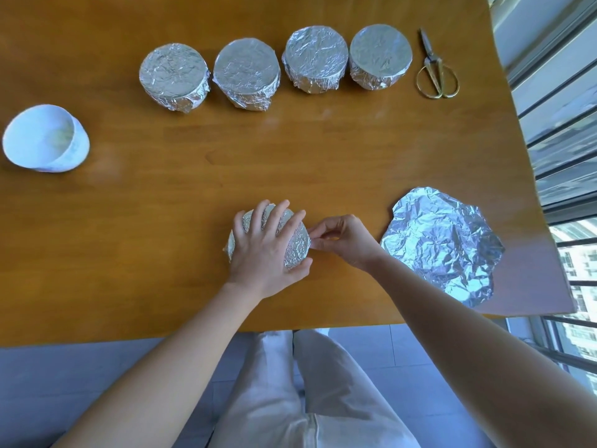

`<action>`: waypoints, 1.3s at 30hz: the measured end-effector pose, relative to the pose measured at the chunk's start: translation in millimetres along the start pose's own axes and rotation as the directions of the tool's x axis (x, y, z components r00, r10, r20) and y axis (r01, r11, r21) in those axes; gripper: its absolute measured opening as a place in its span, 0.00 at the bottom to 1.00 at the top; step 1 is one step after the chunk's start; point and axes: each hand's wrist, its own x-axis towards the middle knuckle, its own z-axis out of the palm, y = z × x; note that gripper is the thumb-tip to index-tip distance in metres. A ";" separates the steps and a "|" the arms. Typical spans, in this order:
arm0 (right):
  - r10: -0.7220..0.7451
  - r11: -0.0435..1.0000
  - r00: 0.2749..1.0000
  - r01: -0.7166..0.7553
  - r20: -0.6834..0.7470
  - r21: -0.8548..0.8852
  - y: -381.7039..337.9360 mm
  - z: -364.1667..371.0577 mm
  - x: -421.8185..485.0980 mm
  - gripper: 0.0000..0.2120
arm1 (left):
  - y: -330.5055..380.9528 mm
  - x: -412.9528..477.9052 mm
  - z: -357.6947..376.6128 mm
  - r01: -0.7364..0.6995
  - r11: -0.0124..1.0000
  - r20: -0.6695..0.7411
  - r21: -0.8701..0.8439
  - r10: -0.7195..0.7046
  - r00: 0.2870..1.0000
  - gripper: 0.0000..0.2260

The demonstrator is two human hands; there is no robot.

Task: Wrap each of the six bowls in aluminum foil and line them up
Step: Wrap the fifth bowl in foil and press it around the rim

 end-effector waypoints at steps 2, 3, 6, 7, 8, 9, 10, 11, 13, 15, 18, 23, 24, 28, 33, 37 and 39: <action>0.021 1.000 1.000 -0.020 -0.020 0.016 -0.8 0.2 0.5 0.10 | -0.9 0.1 -1.1 -0.024 1.000 0.008 0.002 0.024 1.000 0.34; 0.036 0.999 0.999 -0.035 -0.027 0.037 -1.8 0.3 0.6 0.12 | -1.5 0.3 -1.4 -0.033 0.999 0.012 0.004 0.033 0.999 0.34; 0.066 0.995 0.998 -0.064 -0.017 0.081 -4.7 -0.8 -0.2 0.14 | -2.1 0.5 -1.8 -0.058 0.998 0.024 0.013 0.057 0.998 0.34; 0.057 0.995 0.998 -0.056 -0.015 0.080 -4.7 -0.1 -1.1 0.12 | -2.1 0.3 -1.9 -0.062 0.998 0.024 0.012 0.061 0.998 0.34; 0.052 0.995 0.998 -0.050 -0.023 0.082 -4.0 1.1 -2.1 0.10 | -2.2 0.2 -1.9 -0.063 0.998 0.022 0.010 0.063 0.998 0.34; 0.057 0.995 0.997 -0.053 -0.045 0.089 -3.2 2.6 -3.6 0.09 | -2.2 -0.2 -1.8 -0.064 0.998 0.019 0.006 0.064 0.998 0.33; 0.067 0.993 0.995 -0.060 -0.069 0.098 -2.7 4.4 -5.5 0.08 | -2.1 -0.5 -1.7 -0.065 0.998 0.016 0.002 0.065 0.998 0.33; 0.072 0.993 0.993 -0.063 -0.091 0.100 -2.5 5.8 -7.8 0.07 | -2.0 -0.4 -1.7 -0.067 0.998 0.011 -0.001 0.067 0.998 0.33; 0.069 0.995 0.991 -0.061 -0.114 0.076 -1.8 8.1 -11.1 0.09 | -1.8 -0.1 -2.1 -0.077 0.997 0.004 0.001 0.077 0.997 0.33; 0.038 0.999 0.988 -0.042 -0.148 -0.024 -1.0 12.3 -13.5 0.11 | -1.8 -0.2 -2.0 -0.088 0.996 0.004 0.007 0.088 0.996 0.33; -0.076 0.976 0.955 0.013 -0.288 -0.215 3.6 28.2 -17.2 0.05 | -1.5 -0.4 -2.0 -0.084 0.996 0.012 0.011 0.084 0.996 0.33; -0.082 0.987 0.900 0.013 -0.427 -0.161 11.1 49.9 -33.6 0.09 | -1.4 0.5 -2.1 -0.079 0.997 0.029 0.018 0.078 0.996 0.34; -0.040 0.996 0.908 0.004 -0.417 -0.087 11.4 50.0 -36.4 0.10 | -1.7 0.6 -2.1 -0.080 0.997 0.032 0.018 0.080 0.996 0.34; 0.109 0.973 0.937 -0.031 -0.333 0.230 10.0 41.0 -36.2 0.15 | -2.5 0.5 -1.8 -0.108 0.994 0.031 0.018 0.108 0.994 0.34; 0.378 0.697 0.919 -0.202 -0.113 0.688 2.6 40.9 -35.3 0.07 | -2.8 0.4 -2.1 -0.119 0.993 0.045 0.012 0.118 0.992 0.34; 0.438 0.594 0.898 -0.243 -0.054 0.766 -1.2 43.1 -35.0 0.08 | -4.3 1.0 -2.9 -0.126 0.992 0.034 0.009 0.126 0.991 0.33; 0.441 0.611 0.896 -0.261 -0.048 0.747 -2.7 40.2 -35.7 0.08 | -4.7 0.0 -2.2 -0.137 0.990 0.034 0.012 0.137 0.990 0.33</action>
